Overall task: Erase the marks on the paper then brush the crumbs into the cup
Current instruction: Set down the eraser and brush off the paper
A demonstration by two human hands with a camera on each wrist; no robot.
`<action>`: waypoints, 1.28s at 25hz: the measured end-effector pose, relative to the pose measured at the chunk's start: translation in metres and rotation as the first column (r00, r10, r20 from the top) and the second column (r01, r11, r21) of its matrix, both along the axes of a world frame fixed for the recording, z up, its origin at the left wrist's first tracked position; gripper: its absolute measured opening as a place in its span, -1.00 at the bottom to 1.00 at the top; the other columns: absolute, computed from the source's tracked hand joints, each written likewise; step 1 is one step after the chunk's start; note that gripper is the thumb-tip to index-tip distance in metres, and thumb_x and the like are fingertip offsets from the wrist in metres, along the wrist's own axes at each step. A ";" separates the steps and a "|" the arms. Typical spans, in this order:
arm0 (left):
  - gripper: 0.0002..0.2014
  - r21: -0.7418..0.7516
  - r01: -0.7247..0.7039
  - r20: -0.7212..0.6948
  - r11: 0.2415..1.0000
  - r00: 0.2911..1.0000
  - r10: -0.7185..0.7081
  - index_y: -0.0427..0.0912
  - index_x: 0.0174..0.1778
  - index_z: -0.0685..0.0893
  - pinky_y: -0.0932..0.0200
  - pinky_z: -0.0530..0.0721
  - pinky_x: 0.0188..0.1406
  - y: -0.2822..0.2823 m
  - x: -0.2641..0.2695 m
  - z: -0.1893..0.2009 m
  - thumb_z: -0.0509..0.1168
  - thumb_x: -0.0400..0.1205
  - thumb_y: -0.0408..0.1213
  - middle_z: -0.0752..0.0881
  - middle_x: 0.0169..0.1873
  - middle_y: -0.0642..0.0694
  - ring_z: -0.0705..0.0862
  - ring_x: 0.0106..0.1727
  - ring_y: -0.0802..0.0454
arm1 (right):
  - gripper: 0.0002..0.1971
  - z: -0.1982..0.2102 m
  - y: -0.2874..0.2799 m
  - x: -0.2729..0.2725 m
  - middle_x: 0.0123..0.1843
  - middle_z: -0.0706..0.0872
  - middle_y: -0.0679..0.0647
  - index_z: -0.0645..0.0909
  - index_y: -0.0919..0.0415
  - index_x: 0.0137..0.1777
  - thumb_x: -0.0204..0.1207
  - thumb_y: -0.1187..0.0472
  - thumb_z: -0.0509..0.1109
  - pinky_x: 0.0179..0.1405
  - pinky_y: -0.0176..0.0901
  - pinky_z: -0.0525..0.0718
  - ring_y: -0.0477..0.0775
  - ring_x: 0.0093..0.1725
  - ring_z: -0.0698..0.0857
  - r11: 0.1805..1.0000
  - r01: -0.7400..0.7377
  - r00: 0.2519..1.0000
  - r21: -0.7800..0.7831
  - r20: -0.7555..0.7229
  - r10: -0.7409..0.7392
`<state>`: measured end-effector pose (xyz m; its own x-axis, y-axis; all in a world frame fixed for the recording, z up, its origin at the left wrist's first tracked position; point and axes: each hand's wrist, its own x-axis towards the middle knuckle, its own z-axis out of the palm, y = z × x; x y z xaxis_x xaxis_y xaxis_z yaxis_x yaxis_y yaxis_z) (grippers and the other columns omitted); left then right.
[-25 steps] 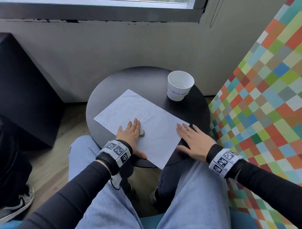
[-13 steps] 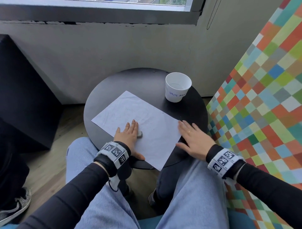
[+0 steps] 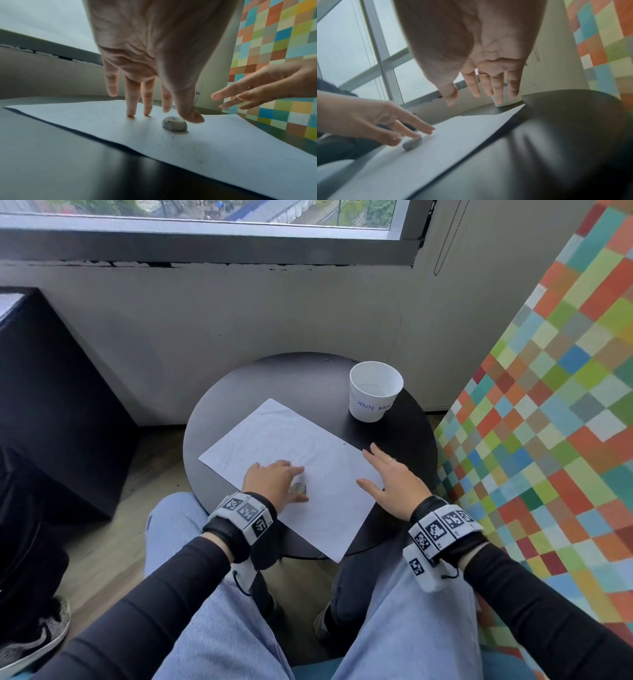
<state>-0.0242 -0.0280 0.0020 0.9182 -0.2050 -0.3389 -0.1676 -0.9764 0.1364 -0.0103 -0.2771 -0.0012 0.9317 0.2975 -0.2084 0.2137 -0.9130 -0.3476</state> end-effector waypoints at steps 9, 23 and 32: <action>-0.87 -0.139 -0.077 0.147 0.987 0.984 0.098 0.05 0.00 0.75 0.13 0.31 -0.03 -0.007 0.006 -0.001 0.37 0.61 -0.05 0.74 0.00 0.11 0.66 0.08 0.07 | -0.77 -0.005 0.014 -0.024 -0.09 0.76 -0.09 0.71 0.15 0.18 0.54 0.19 0.44 -0.25 -0.55 0.57 -0.15 -0.29 0.73 0.858 0.111 0.987 0.502 0.046 -0.154; -0.46 -0.472 0.369 0.411 0.800 0.896 -0.171 -0.06 0.37 0.66 -0.12 0.50 0.27 -0.045 0.008 -0.001 0.55 0.49 0.02 0.76 0.10 0.09 0.68 0.18 0.02 | -0.91 0.005 0.010 -0.022 -0.17 0.78 0.37 0.70 0.46 -0.07 0.51 0.40 0.45 -0.21 -0.16 0.78 0.22 -0.29 0.80 0.467 0.442 0.894 0.766 -0.418 -0.161; 0.01 -0.073 0.323 -0.125 0.944 0.936 -0.330 0.35 0.70 -0.18 -0.41 -0.25 0.62 -0.039 -0.002 -0.035 0.31 0.48 0.41 -0.41 0.70 0.03 -0.44 0.69 -0.12 | -0.89 -0.021 0.000 -0.032 -0.34 0.78 0.15 0.76 0.23 -0.22 0.31 0.26 0.62 -0.22 -0.23 0.72 0.11 -0.36 0.76 0.757 0.380 0.925 0.531 -0.217 -0.312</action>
